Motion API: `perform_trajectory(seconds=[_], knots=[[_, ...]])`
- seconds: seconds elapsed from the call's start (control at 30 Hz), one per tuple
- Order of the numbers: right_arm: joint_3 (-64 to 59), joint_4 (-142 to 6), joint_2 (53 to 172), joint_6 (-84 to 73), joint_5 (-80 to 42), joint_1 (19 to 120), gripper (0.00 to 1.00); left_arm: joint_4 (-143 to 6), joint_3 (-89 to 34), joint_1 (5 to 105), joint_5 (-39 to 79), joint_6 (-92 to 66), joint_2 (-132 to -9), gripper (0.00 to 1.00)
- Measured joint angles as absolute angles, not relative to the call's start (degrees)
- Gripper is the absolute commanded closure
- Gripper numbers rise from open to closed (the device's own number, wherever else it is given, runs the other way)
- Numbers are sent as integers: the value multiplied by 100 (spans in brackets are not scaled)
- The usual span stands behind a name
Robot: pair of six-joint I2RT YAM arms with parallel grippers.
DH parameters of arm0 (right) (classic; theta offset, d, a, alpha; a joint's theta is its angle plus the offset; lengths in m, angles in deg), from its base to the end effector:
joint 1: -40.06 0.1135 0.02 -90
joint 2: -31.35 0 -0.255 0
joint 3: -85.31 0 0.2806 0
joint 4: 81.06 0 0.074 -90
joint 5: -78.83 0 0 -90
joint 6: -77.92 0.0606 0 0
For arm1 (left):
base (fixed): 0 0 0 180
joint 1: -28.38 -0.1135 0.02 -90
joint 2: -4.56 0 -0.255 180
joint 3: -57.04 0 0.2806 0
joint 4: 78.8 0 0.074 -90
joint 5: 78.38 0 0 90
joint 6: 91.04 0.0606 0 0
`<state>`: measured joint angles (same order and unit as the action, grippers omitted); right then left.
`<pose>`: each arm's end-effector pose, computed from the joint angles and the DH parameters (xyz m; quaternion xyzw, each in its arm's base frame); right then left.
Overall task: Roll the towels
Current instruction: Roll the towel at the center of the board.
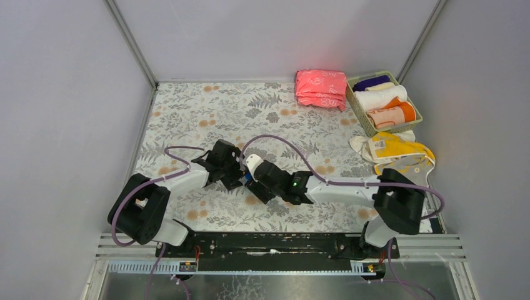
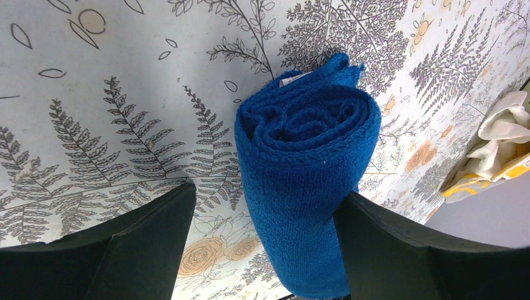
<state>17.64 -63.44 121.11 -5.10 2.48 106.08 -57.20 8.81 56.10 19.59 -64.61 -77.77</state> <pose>0.1680 0.3425 0.1781 -0.3989 0.8070 0.1645 0.4031 0.2562 -0.1441 0.0982 -0.2739 0.9133 -0.2568 0.1582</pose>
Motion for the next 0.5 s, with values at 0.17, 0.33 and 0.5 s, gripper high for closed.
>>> perform_trajectory(seconds=[0.17,0.33,0.5], knots=[[1720,-6355,12793,-630,457,10634,36,-5728,879,5610,1961,-6459,-7785,20],[1720,-6477,13064,-678,665,10630,50,-5768,866,5610,1966,-6459,-7805,18],[1746,-6526,13046,-619,224,10367,65,-5761,866,5610,1963,-6454,-7755,14]])
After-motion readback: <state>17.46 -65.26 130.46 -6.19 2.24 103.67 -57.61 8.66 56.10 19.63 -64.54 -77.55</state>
